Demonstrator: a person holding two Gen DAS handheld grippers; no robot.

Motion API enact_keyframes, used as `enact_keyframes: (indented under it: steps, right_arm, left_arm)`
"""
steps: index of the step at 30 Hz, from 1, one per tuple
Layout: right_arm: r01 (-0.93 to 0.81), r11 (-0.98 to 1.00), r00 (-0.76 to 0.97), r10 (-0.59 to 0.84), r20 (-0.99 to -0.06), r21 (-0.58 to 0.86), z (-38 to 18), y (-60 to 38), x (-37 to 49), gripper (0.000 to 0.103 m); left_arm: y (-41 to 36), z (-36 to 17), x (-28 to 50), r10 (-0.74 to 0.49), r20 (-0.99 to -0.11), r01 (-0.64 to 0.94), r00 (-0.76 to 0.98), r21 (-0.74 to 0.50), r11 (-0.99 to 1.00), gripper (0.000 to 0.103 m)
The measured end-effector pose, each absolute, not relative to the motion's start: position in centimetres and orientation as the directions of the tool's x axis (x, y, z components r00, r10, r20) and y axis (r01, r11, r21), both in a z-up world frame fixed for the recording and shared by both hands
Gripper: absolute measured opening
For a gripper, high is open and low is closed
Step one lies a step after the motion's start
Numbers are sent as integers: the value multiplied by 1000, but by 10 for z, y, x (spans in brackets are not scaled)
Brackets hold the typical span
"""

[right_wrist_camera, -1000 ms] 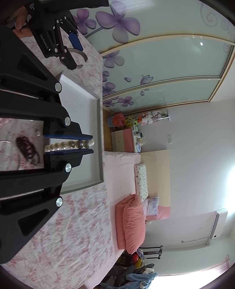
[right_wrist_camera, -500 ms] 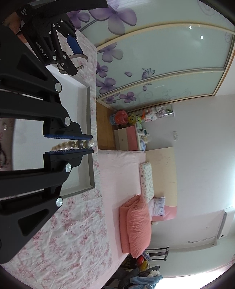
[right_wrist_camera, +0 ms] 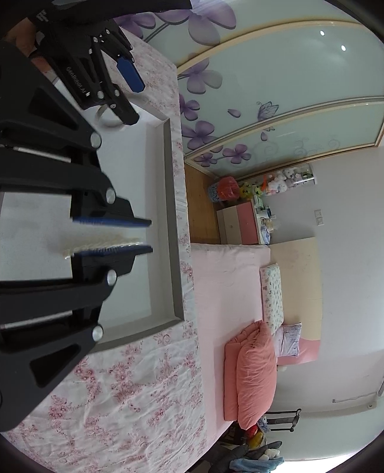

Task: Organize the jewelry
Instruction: 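Place the cuff in the gray tray with the left tool while the right tool places the pearl bracelet, then grasp the silver round bangle with the right tool while the left tool moves to the pink crystal bracelet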

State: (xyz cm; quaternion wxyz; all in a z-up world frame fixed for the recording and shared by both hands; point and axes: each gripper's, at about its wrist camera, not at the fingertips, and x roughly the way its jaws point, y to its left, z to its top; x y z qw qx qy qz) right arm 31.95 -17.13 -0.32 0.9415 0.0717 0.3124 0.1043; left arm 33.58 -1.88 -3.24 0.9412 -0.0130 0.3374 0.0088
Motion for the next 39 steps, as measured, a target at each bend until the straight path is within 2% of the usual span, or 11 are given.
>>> enact_keyframes:
  steps: [2, 10, 21, 31, 33, 37, 39]
  right_arm:
    - [-140, 969, 792, 232, -565, 201, -1, -173, 317, 37]
    - [-128, 974, 803, 212, -556, 186, 3, -183, 304, 37]
    - [-157, 975, 805, 218, -552, 157, 8, -188, 263, 38]
    - [-156, 980, 724, 197, -661, 121, -25, -202, 196, 39]
    - [-156, 981, 701, 193, -687, 117, -34, -204, 186, 47]
    - [-163, 981, 658, 187, -730, 104, -49, -205, 169, 54]
    - [-169, 980, 641, 191, -743, 106, -55, -204, 162, 62]
  left_arm:
    - [-15, -29, 334, 10, -629, -32, 777, -24, 999, 71]
    - [6, -15, 324, 38, -615, -90, 787, -53, 995, 71]
    - [24, -9, 276, 43, -606, -87, 794, -43, 995, 71]
    - [48, -31, 202, 53, -631, -84, 774, -19, 996, 75]
    - [51, -36, 192, 50, -642, -82, 765, -20, 996, 75]
    - [55, -42, 180, 53, -655, -85, 753, -17, 996, 76]
    - [57, -43, 177, 52, -658, -88, 751, -21, 996, 77]
